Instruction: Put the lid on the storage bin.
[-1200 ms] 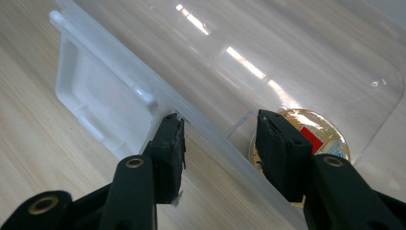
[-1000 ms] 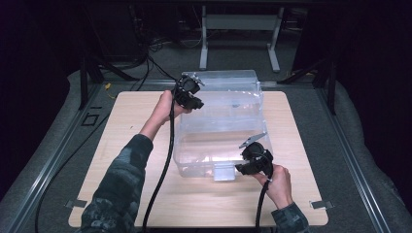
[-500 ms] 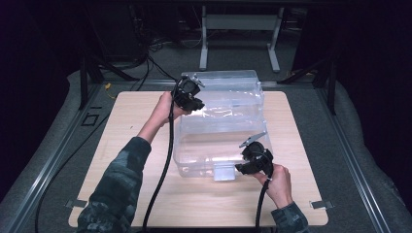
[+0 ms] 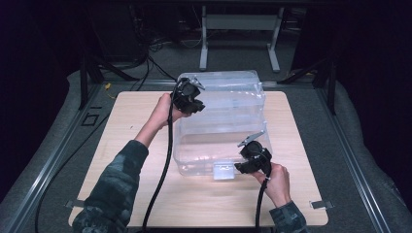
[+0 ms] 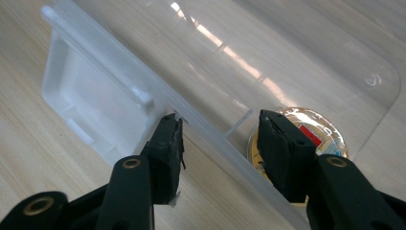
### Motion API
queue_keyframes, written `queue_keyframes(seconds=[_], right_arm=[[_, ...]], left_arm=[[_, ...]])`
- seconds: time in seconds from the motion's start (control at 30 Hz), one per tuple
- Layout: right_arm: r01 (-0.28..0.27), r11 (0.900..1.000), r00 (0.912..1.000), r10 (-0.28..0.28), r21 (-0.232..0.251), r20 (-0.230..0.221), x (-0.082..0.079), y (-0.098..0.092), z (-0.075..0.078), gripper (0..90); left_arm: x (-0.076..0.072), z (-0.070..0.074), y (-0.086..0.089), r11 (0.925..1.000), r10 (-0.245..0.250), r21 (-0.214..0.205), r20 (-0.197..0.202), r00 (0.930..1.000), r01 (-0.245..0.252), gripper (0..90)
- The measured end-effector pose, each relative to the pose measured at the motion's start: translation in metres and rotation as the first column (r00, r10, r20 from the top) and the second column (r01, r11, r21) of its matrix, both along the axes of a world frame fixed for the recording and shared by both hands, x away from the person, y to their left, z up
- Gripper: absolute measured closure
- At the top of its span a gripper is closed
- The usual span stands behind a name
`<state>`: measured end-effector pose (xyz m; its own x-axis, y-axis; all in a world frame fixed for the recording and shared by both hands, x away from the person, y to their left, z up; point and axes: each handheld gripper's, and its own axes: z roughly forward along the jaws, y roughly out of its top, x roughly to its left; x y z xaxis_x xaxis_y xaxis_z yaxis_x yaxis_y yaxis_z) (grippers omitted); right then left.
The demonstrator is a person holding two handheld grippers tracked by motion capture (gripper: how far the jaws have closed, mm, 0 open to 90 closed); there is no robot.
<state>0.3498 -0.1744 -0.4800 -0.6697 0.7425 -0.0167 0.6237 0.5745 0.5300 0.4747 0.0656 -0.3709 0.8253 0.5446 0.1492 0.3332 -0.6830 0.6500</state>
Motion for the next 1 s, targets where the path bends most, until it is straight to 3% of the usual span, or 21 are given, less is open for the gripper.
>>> queue_keyframes(seconds=[0.67,1.0], right_arm=[[0.016,0.9998,0.9998,-0.016,0.013,0.011,0.004,0.002,-0.002,51.9],[0.021,0.9994,0.9997,-0.022,0.028,0.013,0.008,0.003,-0.003,51.9]], left_arm=[[-0.016,0.002,-0.004,0.9992,-0.036,0.015,0.027,0.9990,0.036,79.9],[-0.027,0.000,-0.001,0.9986,-0.053,0.003,0.038,0.9979,0.053,79.7]])
